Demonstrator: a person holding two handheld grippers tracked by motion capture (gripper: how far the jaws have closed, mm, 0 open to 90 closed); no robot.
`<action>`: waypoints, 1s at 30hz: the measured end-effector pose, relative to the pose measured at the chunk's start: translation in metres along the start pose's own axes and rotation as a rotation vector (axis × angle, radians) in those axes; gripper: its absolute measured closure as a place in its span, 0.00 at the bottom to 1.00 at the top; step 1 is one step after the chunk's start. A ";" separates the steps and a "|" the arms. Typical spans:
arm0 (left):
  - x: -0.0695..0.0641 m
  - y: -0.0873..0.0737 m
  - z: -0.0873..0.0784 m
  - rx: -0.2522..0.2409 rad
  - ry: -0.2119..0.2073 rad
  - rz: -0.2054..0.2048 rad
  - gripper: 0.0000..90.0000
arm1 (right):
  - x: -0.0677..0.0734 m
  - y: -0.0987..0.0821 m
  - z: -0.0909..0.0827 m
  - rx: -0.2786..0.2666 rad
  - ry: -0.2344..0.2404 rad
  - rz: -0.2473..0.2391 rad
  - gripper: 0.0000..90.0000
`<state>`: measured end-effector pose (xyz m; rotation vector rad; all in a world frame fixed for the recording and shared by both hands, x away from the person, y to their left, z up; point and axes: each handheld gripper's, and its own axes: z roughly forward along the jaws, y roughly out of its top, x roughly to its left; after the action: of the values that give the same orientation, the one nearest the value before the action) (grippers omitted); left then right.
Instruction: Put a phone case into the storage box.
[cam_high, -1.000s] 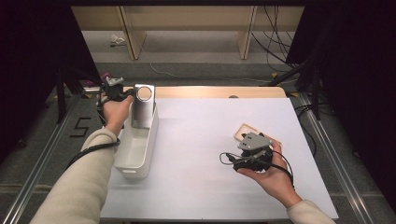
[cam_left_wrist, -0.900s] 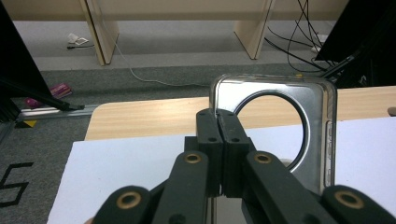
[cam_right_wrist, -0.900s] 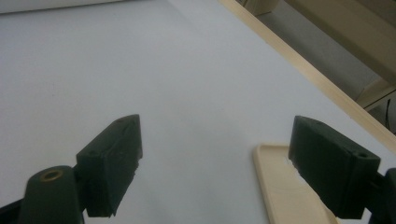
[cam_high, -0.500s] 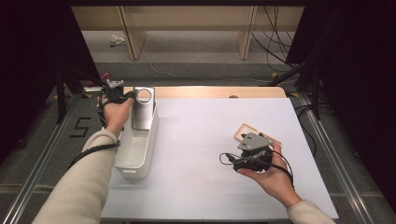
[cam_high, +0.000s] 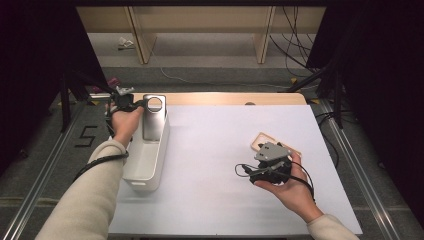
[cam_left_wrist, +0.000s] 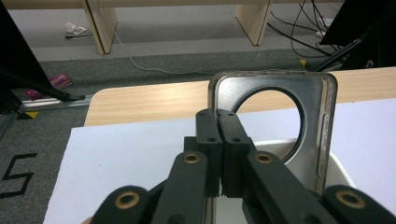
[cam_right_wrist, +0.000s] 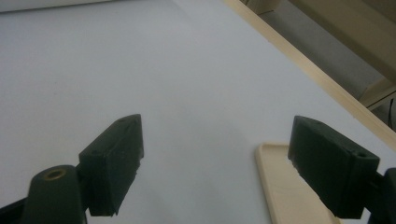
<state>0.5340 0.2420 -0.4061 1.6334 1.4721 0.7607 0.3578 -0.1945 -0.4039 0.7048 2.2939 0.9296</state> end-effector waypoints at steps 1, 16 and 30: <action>0.000 0.000 0.000 0.004 0.002 -0.003 0.98 | 0.000 0.000 0.000 0.000 0.000 -0.001 0.21; 0.002 0.001 0.003 0.045 0.004 0.032 0.96 | 0.000 0.000 0.001 0.001 0.003 0.001 0.21; -0.008 0.011 -0.013 0.004 -0.041 0.092 0.49 | -0.002 0.000 0.000 0.004 -0.001 0.006 0.20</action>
<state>0.5275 0.2366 -0.3891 1.7200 1.3785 0.7709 0.3589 -0.1958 -0.4034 0.7140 2.2947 0.9276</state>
